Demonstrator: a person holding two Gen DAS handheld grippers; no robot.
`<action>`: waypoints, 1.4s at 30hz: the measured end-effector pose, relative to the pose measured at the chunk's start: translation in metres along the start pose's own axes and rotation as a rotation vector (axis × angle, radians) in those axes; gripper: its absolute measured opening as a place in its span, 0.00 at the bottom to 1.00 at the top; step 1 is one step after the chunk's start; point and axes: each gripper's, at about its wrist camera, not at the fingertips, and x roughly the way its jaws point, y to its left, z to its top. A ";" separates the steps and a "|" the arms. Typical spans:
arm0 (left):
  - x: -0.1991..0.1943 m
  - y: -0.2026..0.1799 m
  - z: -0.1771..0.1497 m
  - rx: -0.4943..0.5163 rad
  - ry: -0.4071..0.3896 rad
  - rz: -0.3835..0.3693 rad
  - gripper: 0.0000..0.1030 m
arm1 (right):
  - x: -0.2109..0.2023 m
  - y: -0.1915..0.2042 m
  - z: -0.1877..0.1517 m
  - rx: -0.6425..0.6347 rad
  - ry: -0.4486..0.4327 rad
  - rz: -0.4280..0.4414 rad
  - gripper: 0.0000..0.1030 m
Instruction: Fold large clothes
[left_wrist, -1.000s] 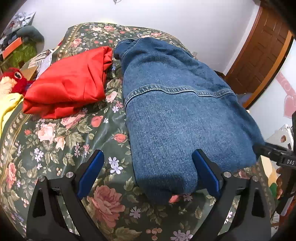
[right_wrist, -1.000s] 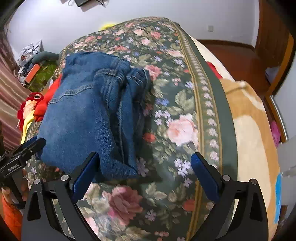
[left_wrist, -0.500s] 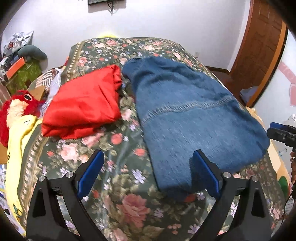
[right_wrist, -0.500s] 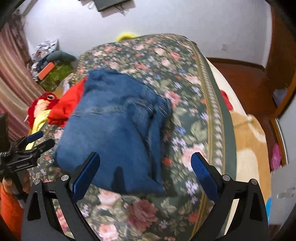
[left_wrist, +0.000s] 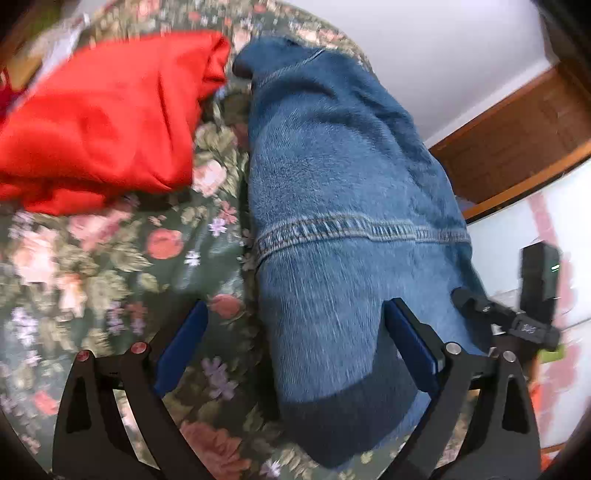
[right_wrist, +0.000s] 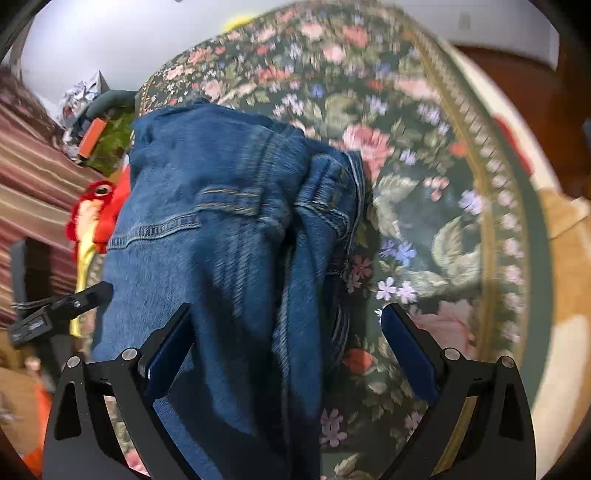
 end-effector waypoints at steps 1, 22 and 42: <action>0.005 0.003 0.004 -0.006 0.022 -0.034 0.94 | 0.005 -0.006 0.003 0.018 0.031 0.040 0.96; 0.047 -0.009 0.034 -0.020 0.129 -0.171 0.83 | 0.029 -0.009 0.023 0.117 0.080 0.209 0.68; -0.104 -0.073 0.029 0.138 -0.128 -0.165 0.49 | -0.049 0.121 0.046 -0.085 -0.142 0.180 0.36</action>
